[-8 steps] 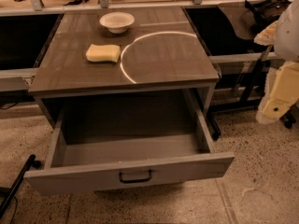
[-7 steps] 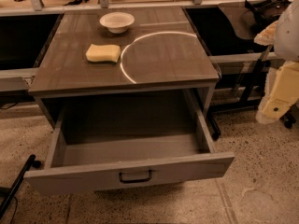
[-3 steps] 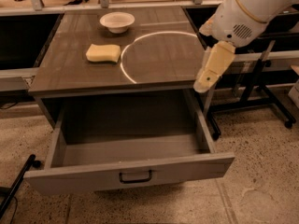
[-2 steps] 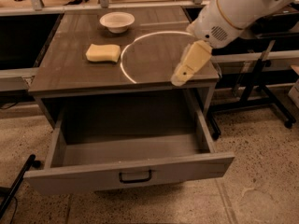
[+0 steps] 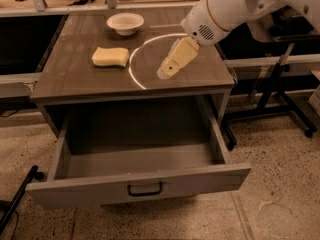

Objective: Place sponge into top drawer

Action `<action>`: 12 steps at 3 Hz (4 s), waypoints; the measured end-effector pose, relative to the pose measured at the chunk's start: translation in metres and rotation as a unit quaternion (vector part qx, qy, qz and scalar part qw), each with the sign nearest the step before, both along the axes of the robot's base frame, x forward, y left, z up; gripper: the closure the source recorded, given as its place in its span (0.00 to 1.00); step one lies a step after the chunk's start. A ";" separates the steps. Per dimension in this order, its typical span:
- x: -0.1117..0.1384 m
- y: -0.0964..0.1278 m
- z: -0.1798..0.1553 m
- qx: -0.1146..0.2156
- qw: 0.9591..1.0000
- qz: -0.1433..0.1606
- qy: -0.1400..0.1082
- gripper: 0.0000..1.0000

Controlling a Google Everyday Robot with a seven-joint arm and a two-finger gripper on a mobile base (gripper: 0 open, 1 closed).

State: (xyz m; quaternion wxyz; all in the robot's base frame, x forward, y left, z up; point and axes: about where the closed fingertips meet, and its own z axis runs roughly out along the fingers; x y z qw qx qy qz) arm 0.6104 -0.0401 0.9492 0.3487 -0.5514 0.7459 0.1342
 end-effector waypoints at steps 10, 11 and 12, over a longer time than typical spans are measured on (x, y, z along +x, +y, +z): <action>0.156 0.157 -0.099 0.030 0.999 0.027 0.037 0.00; 0.158 0.169 -0.105 0.029 0.998 0.040 0.046 0.00; 0.158 0.179 -0.109 0.028 0.997 0.052 0.051 0.16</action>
Offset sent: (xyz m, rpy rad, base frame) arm 0.0683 0.0436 -0.0426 0.1466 0.0075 -0.0365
